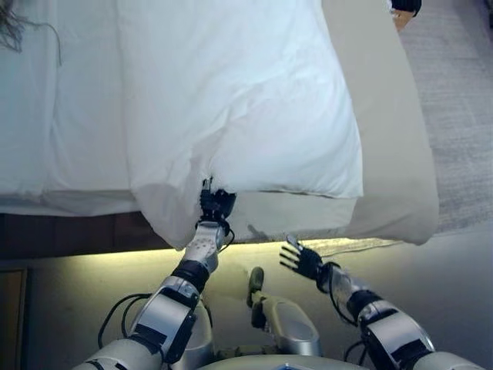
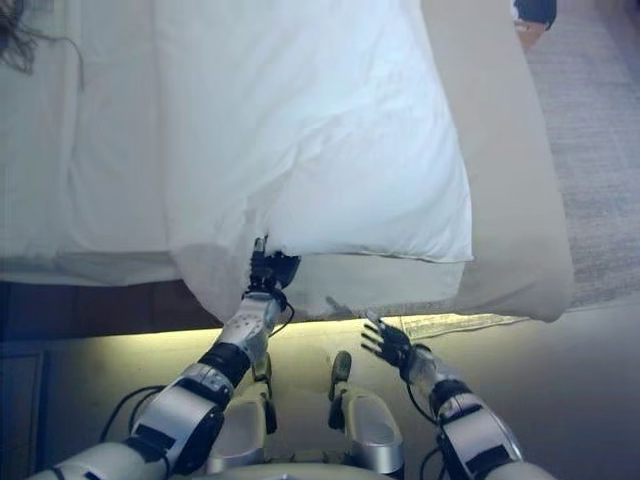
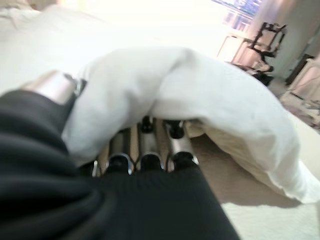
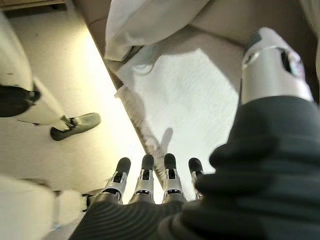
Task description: Make the bed neatly
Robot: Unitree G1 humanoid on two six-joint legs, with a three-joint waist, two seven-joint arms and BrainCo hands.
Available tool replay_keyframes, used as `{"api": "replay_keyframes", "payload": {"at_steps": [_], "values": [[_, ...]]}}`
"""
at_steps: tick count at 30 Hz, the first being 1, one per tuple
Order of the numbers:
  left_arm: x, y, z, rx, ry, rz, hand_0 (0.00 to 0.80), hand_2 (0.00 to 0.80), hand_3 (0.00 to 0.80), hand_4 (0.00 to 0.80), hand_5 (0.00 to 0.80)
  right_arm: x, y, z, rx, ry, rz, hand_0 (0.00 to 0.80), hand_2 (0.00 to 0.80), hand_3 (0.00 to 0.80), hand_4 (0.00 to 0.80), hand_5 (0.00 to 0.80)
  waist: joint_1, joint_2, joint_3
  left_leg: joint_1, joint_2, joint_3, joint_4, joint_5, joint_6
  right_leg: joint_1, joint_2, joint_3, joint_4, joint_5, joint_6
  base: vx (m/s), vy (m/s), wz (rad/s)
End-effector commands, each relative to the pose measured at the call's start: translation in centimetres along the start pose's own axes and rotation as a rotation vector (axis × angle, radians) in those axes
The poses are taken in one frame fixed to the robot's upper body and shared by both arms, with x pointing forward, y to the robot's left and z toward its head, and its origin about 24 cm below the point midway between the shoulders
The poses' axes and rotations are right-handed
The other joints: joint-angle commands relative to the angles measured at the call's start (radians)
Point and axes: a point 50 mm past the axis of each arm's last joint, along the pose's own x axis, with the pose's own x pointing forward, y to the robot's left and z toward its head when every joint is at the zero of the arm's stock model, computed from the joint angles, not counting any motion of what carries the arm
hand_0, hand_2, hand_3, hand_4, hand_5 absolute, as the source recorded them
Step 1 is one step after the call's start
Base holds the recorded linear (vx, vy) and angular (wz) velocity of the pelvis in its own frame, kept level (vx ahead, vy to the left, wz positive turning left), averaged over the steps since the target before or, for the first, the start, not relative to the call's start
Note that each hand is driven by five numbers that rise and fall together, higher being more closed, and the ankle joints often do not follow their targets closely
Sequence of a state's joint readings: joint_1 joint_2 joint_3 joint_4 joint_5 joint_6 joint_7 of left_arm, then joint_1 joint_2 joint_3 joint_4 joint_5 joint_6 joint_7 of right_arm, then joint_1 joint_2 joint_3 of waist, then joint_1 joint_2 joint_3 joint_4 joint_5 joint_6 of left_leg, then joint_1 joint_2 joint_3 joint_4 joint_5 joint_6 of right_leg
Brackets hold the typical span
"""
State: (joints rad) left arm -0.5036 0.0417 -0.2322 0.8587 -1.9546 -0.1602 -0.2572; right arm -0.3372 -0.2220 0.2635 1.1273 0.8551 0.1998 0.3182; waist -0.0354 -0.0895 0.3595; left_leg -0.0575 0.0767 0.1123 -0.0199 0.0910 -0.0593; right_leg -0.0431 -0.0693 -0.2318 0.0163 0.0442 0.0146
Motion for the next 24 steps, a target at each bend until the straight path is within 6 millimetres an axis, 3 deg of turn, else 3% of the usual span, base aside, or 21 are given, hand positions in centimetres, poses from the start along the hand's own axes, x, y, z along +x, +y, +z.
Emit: {"api": "replay_keyframes", "payload": {"at_steps": [1, 9, 18, 24], "values": [[-0.2, -0.5, 1.6, -0.004, -0.071, -0.093, 0.8, 0.8, 0.8, 0.8, 0.8, -1.2, -2.4, -0.4, -0.005, -0.026, -0.053, 0.0, 0.0, 0.0, 0.0, 0.0, 0.027, 0.031, -0.074, 0.01, 0.016, -0.015, 0.047, -0.05, -0.026, 0.001, -0.078, -0.002, 0.101, -0.039, 0.081, 0.145, 0.077, 0.06], [-2.9, 2.8, 5.7, 0.046, -0.176, 0.019, 0.8, 0.8, 0.8, 0.8, 0.8, -2.8, -5.4, -2.6, 0.053, -0.002, -0.17, 0.0, 0.0, 0.0, 0.0, 0.0, 0.064, 0.053, -0.174, 0.096, -0.003, -0.044, 0.019, -0.056, -0.026, 0.105, -0.082, -0.03, 0.069, -0.041, 0.083, 0.136, 0.047, 0.08], [-6.3, 6.1, 10.0, 0.161, -0.236, 0.155, 0.8, 0.8, 0.8, 0.8, 0.8, -2.7, -5.1, -2.8, 0.088, -0.003, -0.16, 0.0, 0.0, 0.0, 0.0, 0.0, 0.118, 0.075, -0.25, 0.167, -0.024, -0.096, -0.044, -0.038, -0.021, 0.192, -0.072, -0.057, 0.018, -0.033, 0.083, 0.062, 0.004, 0.11], [-10.1, 8.3, 14.5, 0.264, -0.295, 0.265, 0.8, 0.8, 0.8, 0.8, 0.8, -3.3, -6.3, -3.5, 0.113, 0.013, -0.191, 0.0, 0.0, 0.0, 0.0, 0.0, 0.159, 0.1, -0.282, 0.178, -0.039, -0.134, -0.054, -0.036, -0.017, 0.224, -0.07, -0.082, -0.005, -0.039, 0.077, 0.045, 0.022, 0.12]]}}
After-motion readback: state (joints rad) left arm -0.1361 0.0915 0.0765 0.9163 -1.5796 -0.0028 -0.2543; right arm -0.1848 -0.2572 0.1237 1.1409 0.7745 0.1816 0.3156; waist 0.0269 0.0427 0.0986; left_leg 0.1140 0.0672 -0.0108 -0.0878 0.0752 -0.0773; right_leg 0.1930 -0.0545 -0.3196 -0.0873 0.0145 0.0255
